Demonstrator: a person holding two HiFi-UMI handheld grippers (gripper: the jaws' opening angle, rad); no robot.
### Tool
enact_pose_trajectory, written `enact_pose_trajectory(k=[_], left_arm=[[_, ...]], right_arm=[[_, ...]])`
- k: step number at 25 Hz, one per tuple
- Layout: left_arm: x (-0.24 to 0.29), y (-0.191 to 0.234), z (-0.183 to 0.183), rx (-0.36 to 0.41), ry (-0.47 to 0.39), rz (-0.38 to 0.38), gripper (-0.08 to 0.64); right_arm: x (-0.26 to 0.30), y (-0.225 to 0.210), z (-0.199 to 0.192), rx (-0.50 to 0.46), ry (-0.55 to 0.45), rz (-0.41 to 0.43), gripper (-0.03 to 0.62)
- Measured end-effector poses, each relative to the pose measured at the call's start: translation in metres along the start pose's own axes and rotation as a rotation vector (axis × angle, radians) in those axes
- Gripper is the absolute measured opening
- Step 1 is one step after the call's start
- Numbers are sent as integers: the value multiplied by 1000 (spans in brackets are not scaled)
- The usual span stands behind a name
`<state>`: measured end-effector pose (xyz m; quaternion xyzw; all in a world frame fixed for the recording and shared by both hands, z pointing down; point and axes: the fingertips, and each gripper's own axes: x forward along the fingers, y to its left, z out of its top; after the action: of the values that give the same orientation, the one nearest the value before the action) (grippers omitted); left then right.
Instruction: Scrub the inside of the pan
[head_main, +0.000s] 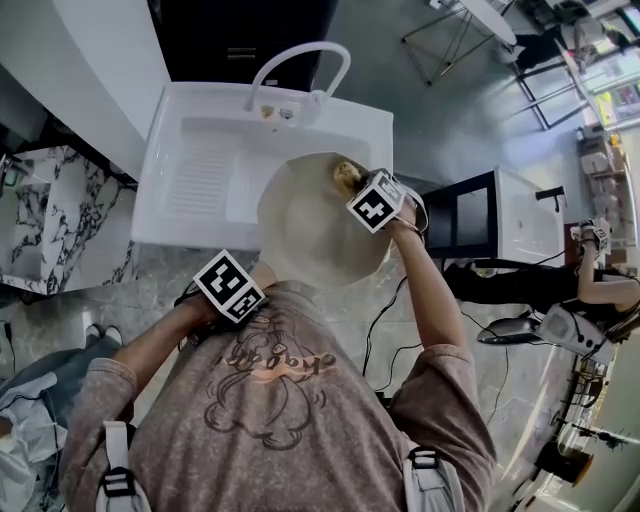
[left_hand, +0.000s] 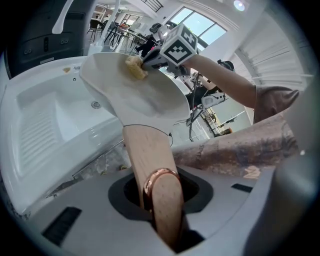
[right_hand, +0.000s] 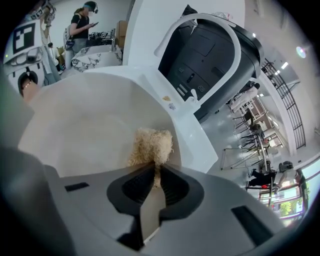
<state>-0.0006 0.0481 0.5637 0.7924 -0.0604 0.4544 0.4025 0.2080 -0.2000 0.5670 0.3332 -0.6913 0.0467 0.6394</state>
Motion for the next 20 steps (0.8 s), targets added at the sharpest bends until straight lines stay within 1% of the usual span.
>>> enact_pose_trajectory(k=[5,10,13,20], left_arm=[[-2,0,0,-8,-5,4,104],[-1,-1,-1,4,6,-5,104],[0,0,0,-8,3,-7,104],[1,-1,-1,-13,9,-16,104]], right_arm=[[-8,14,-11,-40,-29,65,51],[-15,36,-32,-82,34,133,51],[-18,54,-39,-106,33,178,51],[-24,91,-49,-177,58,236,49]])
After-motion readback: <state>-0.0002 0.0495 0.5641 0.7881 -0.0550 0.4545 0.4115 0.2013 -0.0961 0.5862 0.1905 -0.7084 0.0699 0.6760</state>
